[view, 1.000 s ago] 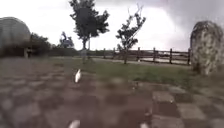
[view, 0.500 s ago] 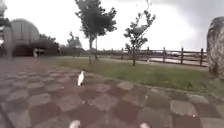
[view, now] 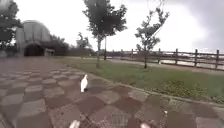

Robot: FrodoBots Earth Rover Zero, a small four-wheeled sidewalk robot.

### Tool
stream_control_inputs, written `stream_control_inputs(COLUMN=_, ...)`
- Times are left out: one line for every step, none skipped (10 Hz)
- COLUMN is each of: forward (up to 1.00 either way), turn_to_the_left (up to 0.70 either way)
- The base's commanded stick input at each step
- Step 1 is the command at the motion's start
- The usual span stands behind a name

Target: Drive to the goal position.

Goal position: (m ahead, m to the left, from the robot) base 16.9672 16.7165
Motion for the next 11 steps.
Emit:
stream_control_inputs(forward=0.7, turn_to_the_left=0.27)
stream_control_inputs(forward=0.7, turn_to_the_left=0.27)
stream_control_inputs(forward=0.7, turn_to_the_left=0.27)
stream_control_inputs(forward=0.7, turn_to_the_left=0.27)
stream_control_inputs(forward=0.7, turn_to_the_left=0.27)
stream_control_inputs(forward=0.7, turn_to_the_left=0.27)
stream_control_inputs(forward=0.7, turn_to_the_left=0.27)
stream_control_inputs(forward=0.7, turn_to_the_left=0.27)
stream_control_inputs(forward=0.7, turn_to_the_left=0.27)
stream_control_inputs(forward=0.7, turn_to_the_left=0.27)
stream_control_inputs(forward=0.7, turn_to_the_left=0.27)
